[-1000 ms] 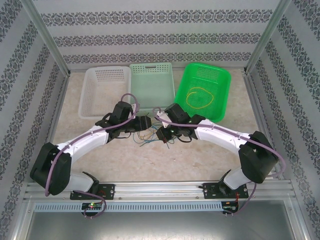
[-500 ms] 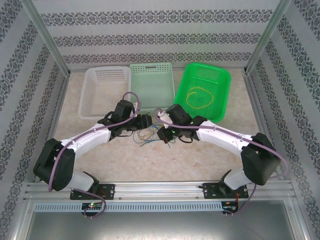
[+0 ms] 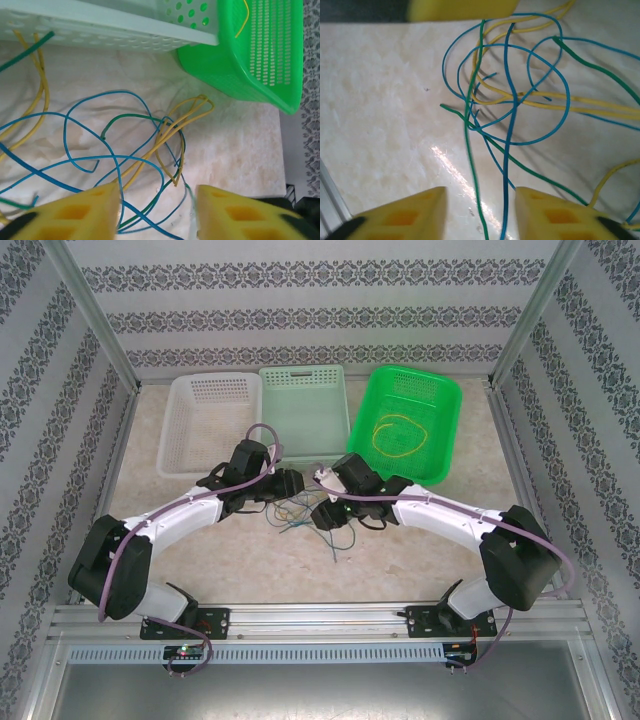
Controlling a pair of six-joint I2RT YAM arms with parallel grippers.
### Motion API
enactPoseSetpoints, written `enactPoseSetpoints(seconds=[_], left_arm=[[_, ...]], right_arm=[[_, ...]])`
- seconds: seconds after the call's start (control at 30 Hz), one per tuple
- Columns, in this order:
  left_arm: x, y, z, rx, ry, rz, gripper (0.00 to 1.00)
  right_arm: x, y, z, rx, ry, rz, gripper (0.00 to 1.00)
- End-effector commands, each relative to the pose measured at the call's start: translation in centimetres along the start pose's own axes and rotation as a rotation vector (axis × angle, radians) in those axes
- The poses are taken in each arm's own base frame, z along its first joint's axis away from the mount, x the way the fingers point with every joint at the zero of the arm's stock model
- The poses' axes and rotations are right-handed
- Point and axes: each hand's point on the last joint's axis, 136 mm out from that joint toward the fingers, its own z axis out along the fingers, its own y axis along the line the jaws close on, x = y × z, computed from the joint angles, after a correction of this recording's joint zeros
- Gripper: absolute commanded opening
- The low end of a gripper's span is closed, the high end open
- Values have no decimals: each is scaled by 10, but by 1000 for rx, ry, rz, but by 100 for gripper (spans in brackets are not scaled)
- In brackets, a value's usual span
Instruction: Untangle the cables
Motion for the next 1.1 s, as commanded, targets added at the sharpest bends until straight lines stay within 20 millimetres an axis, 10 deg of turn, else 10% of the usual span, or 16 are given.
enactPoseSetpoints(seconds=[0.0,0.13,0.53,0.87,1.07], left_arm=[[-3,3,1,0,-14,-7,25],[-3,7,-2,-22,-23,0,19],[-8,21,-21,-116,-71,30,52],[-10,31,-31,-146,-91,19,57],[-12,34,-35,-159,-98,20,58]], right_arm=[[14,-9,4,49,29,-3,53],[14,-19,-6,120,12,1,64],[11,-9,11,58,101,-20,63],[22,-4,39,0,235,-55,37],[7,1,15,28,161,-75,9]])
